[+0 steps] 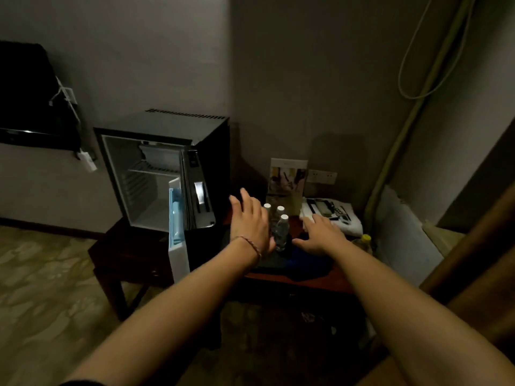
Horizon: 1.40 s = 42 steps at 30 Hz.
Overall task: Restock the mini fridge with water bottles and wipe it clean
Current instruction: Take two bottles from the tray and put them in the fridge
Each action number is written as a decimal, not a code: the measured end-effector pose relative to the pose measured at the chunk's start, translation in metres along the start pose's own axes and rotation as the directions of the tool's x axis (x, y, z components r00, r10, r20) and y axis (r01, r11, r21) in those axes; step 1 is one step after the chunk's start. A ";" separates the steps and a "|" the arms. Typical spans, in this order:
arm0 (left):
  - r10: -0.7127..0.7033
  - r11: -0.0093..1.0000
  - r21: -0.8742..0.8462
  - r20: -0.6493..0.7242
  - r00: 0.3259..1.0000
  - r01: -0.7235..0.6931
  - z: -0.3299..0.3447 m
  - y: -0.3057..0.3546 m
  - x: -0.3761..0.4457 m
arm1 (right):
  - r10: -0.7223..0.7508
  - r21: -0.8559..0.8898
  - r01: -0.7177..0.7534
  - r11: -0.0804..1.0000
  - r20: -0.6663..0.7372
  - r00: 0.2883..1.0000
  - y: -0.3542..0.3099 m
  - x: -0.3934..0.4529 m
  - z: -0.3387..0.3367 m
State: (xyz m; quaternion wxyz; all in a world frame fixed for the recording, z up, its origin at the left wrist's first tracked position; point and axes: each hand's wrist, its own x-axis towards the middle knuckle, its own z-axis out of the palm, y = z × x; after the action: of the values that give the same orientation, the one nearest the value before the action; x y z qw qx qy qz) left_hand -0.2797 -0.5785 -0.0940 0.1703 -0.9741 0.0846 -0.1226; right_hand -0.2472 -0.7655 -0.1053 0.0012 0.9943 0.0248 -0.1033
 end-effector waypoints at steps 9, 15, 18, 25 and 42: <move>-0.097 0.851 -0.452 0.369 0.924 0.269 0.087 0.044 0.071 | 0.024 0.020 -0.025 0.999 0.041 0.999 0.027 0.077 -0.005; -0.224 0.652 -0.594 0.442 0.869 0.471 0.115 0.066 0.124 | -0.032 0.067 0.028 0.997 0.053 0.998 0.047 0.140 0.004; -0.217 0.662 -0.601 0.416 0.883 0.447 0.131 0.080 0.153 | -0.081 0.079 0.079 0.994 0.029 0.996 0.056 0.178 0.007; -0.236 0.705 -0.558 0.398 0.887 0.438 0.190 0.088 0.216 | -0.237 0.102 0.231 0.968 0.053 0.970 0.067 0.259 0.051; -0.127 0.604 -0.721 0.334 0.934 0.340 0.273 0.092 0.280 | -0.346 0.199 0.317 0.927 0.132 0.929 0.047 0.357 0.126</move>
State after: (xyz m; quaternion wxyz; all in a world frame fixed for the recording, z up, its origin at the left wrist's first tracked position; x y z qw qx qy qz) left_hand 0.0493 -0.6367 -0.3167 -0.2683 -0.9627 -0.0225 0.0266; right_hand 0.0782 -0.7964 -0.3023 -0.1009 0.9600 0.1834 -0.1857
